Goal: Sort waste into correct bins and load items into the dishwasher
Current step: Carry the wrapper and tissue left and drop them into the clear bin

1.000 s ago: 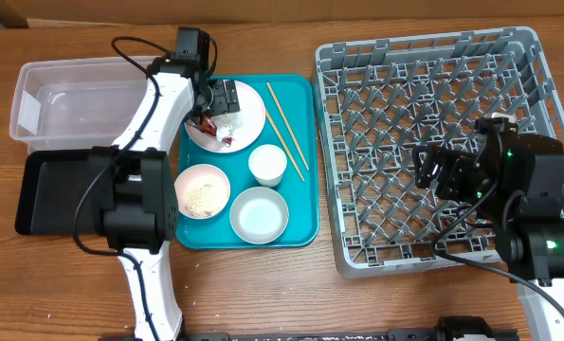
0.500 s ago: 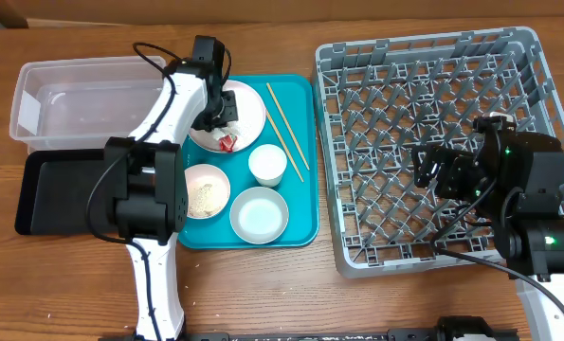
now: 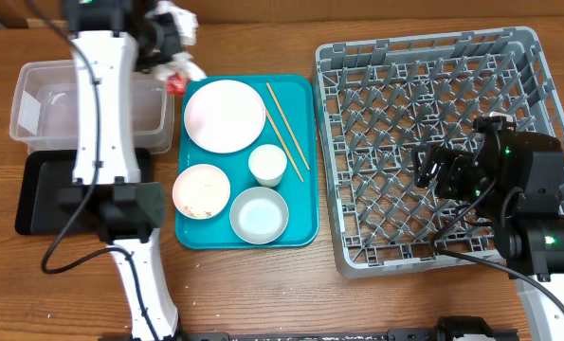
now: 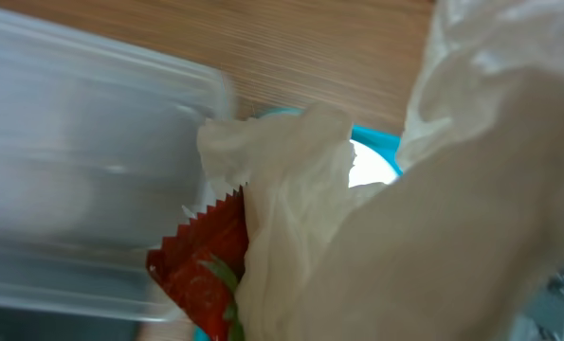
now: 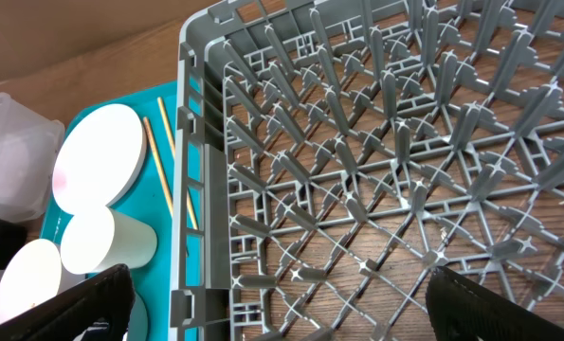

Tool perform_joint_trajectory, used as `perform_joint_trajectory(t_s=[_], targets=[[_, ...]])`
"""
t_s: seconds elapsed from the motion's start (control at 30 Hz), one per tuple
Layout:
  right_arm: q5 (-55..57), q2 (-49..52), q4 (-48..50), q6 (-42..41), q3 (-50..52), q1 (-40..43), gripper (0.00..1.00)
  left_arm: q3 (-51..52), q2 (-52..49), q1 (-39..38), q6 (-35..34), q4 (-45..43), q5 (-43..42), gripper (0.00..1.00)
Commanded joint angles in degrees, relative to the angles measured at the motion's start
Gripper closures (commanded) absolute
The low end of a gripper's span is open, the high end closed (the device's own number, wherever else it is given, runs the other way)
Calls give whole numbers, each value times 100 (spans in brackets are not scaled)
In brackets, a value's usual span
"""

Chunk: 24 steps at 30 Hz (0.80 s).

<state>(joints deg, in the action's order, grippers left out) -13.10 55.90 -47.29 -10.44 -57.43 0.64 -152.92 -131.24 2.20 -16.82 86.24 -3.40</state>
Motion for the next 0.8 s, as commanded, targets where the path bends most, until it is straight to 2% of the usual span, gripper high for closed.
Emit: perform_joint_trajectory(t_s=[0.0, 0.17, 0.2, 0.23, 0.3, 0.37, 0.43, 0.53, 0.77], targets=[[-11, -22, 28, 33, -170, -26, 0, 232, -87, 581, -197, -90, 136, 96], [-13, -22, 24, 31, -170, -26, 0, 955, -400, 1217, -271, -839, 149, 96], [-15, -22, 24, 26, -170, -26, 0, 1062, -417, 1248, -271, -920, 149, 91], [-26, -22, 26, 11, -170, -26, 0, 1224, -455, 1272, -271, -1036, 146, 84], [-74, -22, 24, 11, -170, -26, 0, 1449, -522, 1279, -267, -1119, 146, 63], [-74, -22, 26, 11, -170, -26, 0, 1497, -538, 1279, -245, -1016, 146, 31], [-72, -22, 24, 13, -170, -26, 0, 1469, -514, 1279, -170, -977, 140, 19], [-72, -22, 24, 13, -170, -26, 0, 1134, -448, 1279, 61, -713, 81, 14], [-72, -22, 28, 13, -170, -26, 0, -446, -417, 1266, 538, 485, -114, 15]])
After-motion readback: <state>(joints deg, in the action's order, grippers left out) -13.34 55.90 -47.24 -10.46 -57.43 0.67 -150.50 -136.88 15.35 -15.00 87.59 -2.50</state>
